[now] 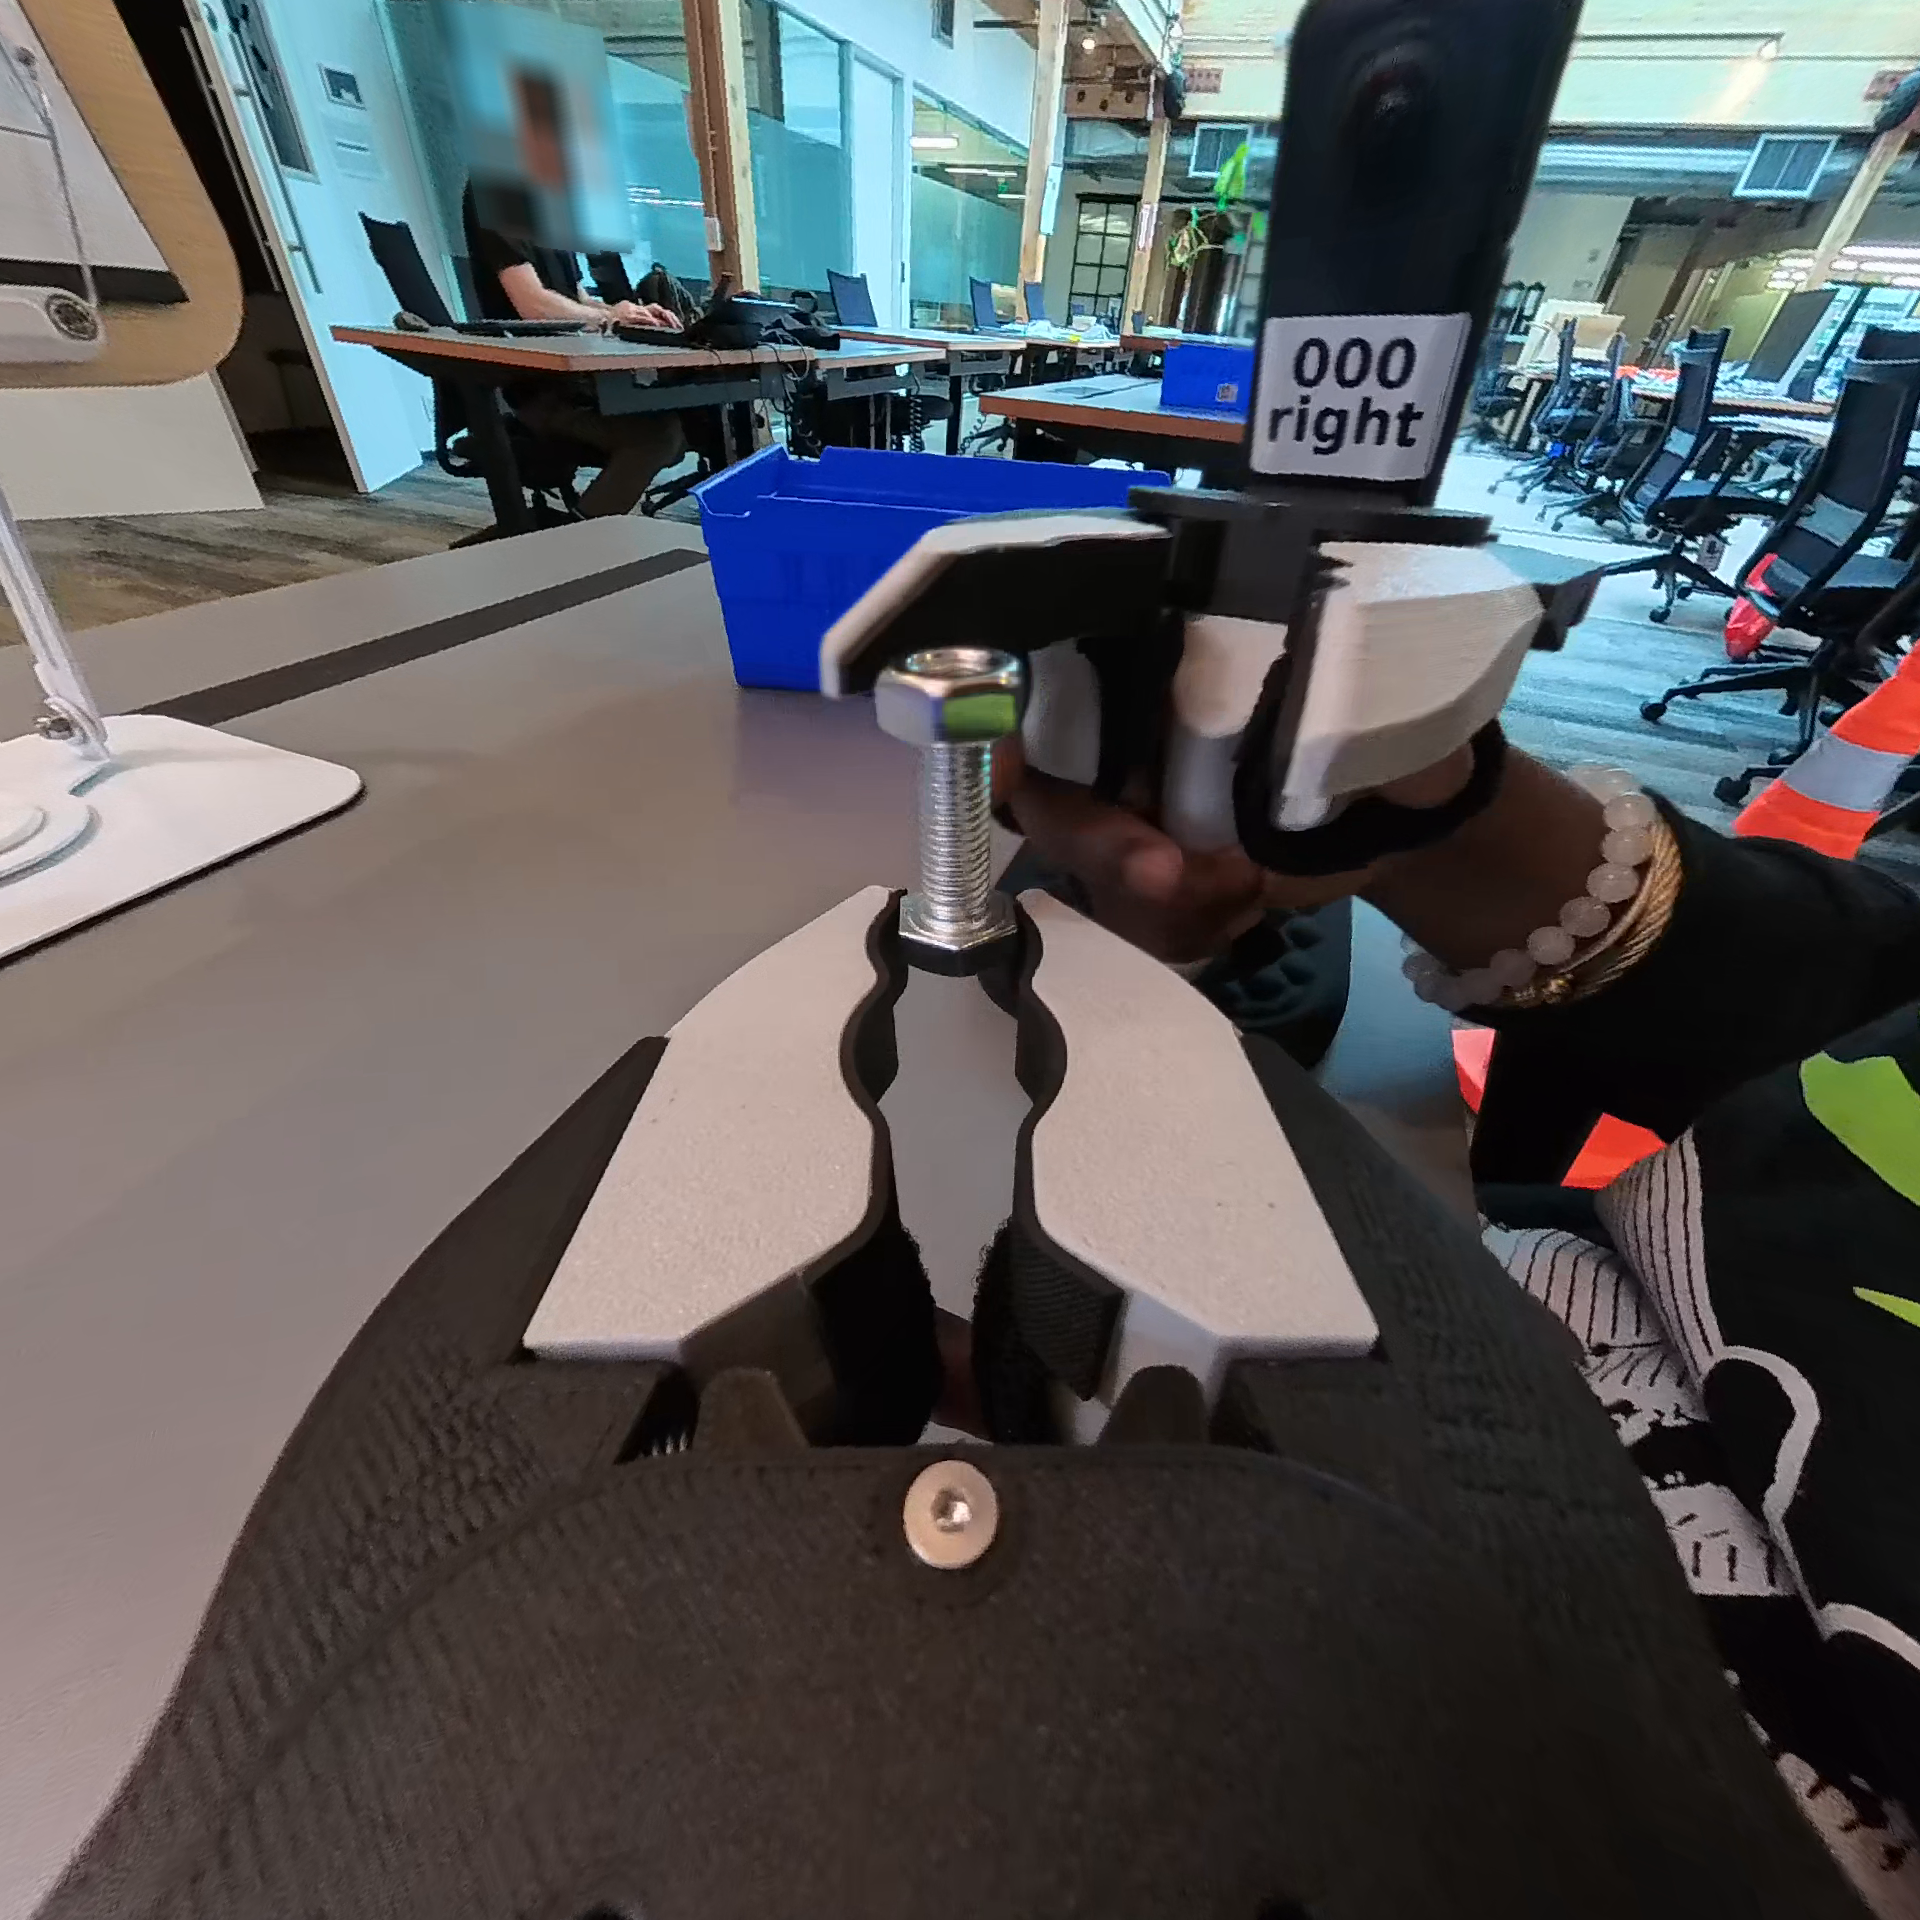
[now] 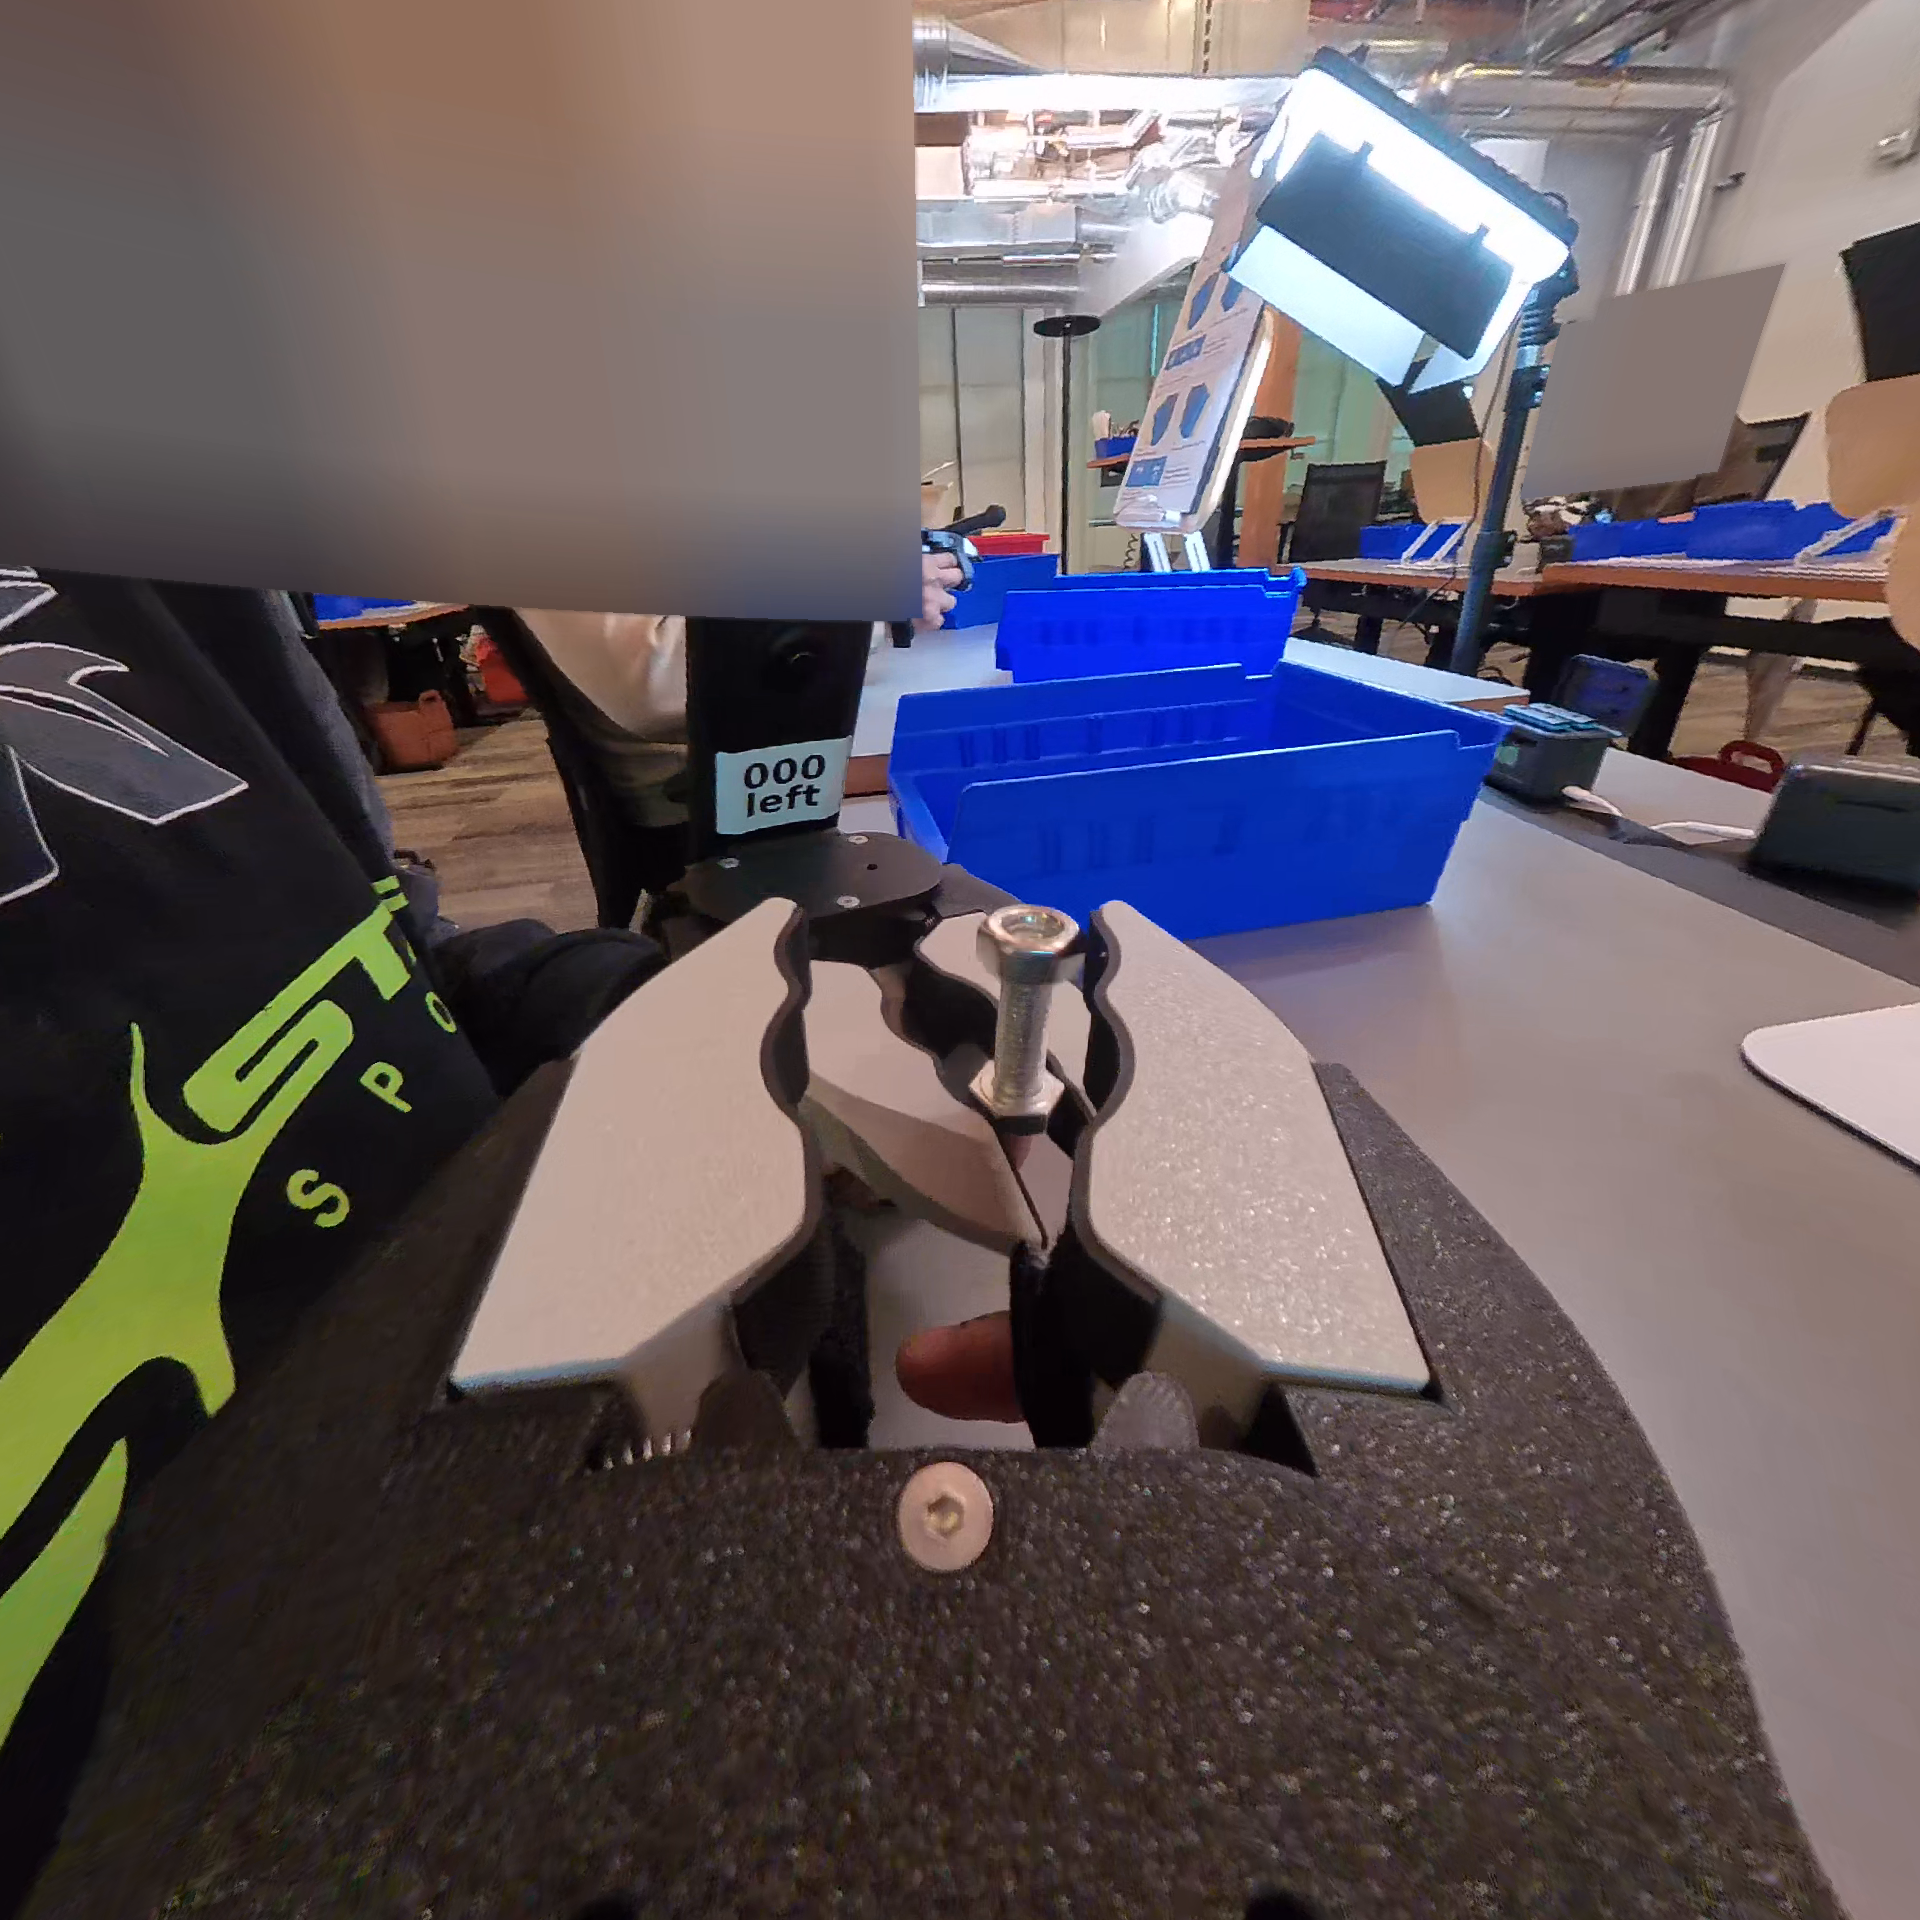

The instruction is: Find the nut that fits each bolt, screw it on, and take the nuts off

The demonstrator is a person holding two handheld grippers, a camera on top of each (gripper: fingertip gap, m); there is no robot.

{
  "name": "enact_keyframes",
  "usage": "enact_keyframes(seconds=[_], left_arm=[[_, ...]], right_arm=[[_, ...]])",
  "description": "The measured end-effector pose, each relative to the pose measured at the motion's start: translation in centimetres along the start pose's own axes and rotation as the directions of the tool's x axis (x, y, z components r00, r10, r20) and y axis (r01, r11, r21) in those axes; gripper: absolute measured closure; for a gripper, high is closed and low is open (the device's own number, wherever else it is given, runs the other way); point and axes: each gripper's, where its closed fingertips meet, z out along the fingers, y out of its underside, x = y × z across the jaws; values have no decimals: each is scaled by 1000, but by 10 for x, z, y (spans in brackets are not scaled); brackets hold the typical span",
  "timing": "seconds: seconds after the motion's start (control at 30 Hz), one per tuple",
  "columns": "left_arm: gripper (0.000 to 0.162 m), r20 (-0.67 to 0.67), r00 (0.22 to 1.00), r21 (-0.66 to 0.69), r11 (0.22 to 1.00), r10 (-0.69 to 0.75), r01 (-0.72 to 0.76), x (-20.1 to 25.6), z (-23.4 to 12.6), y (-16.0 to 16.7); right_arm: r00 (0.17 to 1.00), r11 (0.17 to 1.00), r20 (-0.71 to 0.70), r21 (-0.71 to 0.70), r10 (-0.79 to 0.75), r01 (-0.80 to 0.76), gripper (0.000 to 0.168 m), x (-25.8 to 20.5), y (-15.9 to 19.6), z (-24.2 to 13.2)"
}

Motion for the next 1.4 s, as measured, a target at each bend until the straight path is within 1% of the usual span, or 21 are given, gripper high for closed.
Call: enact_keyframes(seconds=[0.07,0.1,0.13,0.2,0.27,0.33,0.4,0.5,0.6,0.73,0.77,0.8,0.83,0.87,0.93,1.0,1.03,1.17,1.3,1.4], left_arm=[[144,2,1000,2,1000,-2,2,-1,0,0],[144,3,1000,3,1000,-1,1,0,0,0],[144,6,1000,4,1000,-1,1,-1,0,0],[144,6,1000,4,1000,-5,5,-1,0,0],[144,3,1000,2,1000,-3,3,-1,0,0],[144,-6,1000,1,1000,3,-3,1,0,0],[144,-19,1000,-1,1000,9,-9,3,0,0],[144,-52,998,-6,1000,28,-28,10,1,2],[144,-35,999,-22,999,31,-32,7,2,4],[144,-21,1000,2,1000,-4,4,2,-1,0],[144,-19,1000,5,1000,-6,6,2,-1,0],[144,-15,1000,6,1000,-6,6,1,-1,0],[144,-14,1000,7,1000,-6,6,1,-1,-1],[144,-15,1000,8,1000,-5,5,1,-1,-1],[144,-15,1000,10,1000,-2,2,2,-1,-1],[144,-21,1000,7,1000,1,0,2,-1,-1],[144,-24,1000,7,1000,4,-4,3,-1,0],[144,-32,999,-1,1000,14,-14,5,0,1],[144,-38,999,-4,1000,19,-20,6,0,1],[144,-22,1000,0,1000,14,-14,4,-1,1]], right_arm=[[1000,1000,-19,9,-1,2,125,1,-1,-8],[1000,1000,-15,15,-1,1,132,-1,-1,-12],[1000,1000,-1,22,-1,1,145,-4,-2,-15],[1000,999,0,33,2,-2,150,-5,-2,-19],[999,999,-43,37,-2,4,148,2,-1,-20],[997,999,-78,51,0,4,135,9,-2,-17],[997,999,-72,53,9,-5,122,9,-1,-9],[999,1000,-47,7,-2,2,114,5,5,3],[999,999,-29,-31,-36,35,115,-1,8,7],[997,998,-59,-30,-49,47,123,-1,4,-7],[997,999,-54,-24,-47,45,129,-2,3,-12],[998,999,-38,-13,-42,42,141,-5,1,-17],[999,999,-28,2,-33,33,146,-7,0,-20],[999,1000,-34,13,-25,25,146,-7,-2,-23],[997,999,-73,23,-22,23,145,0,-2,-24],[995,999,-99,28,-28,30,136,5,-1,-19],[995,999,-97,27,-27,30,129,5,0,-15],[999,1000,-44,-8,-25,25,114,-1,7,3],[1000,1000,-16,-11,-26,26,115,-4,6,11],[999,999,-30,-17,-37,36,118,-2,5,7]])
